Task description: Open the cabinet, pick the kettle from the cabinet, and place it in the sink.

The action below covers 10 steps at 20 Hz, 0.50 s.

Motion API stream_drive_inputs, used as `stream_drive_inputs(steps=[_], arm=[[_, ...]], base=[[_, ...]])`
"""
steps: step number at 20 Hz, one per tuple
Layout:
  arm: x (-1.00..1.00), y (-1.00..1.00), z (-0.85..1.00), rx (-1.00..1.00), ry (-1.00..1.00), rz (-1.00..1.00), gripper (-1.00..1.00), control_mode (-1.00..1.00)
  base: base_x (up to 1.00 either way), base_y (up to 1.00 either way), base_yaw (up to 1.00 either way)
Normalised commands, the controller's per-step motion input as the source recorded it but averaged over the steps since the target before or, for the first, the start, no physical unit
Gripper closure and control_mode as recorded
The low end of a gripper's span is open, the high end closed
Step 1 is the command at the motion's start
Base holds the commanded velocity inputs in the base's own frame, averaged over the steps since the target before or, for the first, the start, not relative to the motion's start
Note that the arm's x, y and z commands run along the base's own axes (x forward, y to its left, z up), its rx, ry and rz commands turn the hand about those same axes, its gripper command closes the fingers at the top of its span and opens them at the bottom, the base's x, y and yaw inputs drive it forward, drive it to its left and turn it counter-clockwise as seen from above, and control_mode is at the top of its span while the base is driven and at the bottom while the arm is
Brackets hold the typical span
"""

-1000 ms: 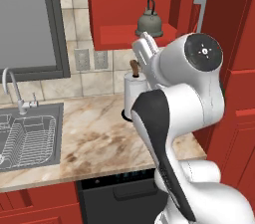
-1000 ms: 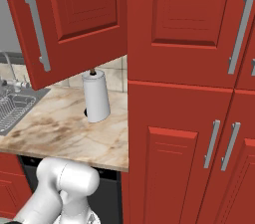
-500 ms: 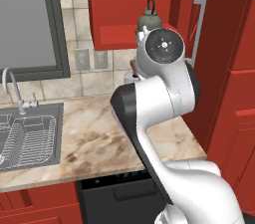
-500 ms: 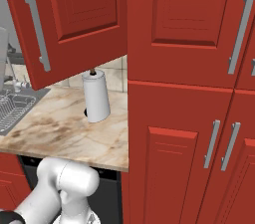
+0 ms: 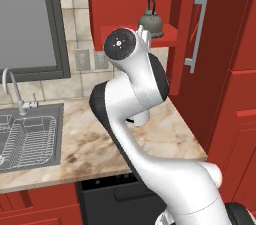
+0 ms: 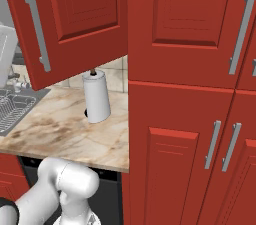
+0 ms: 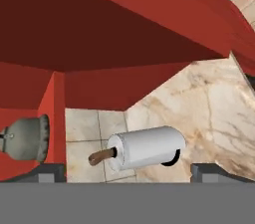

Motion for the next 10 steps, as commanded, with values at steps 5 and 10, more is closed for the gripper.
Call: stream_drive_inputs(steps=[5,10], arm=[[0.20,-0.06,-0.03,0.00,0.00,-0.34,-1.00,-1.00],[0.04,-0.19,-0.02,0.00,-0.02,-0.23,-1.00,-1.00]], base=[[0.00,0.00,0.00],[0.00,0.00,0.00]])
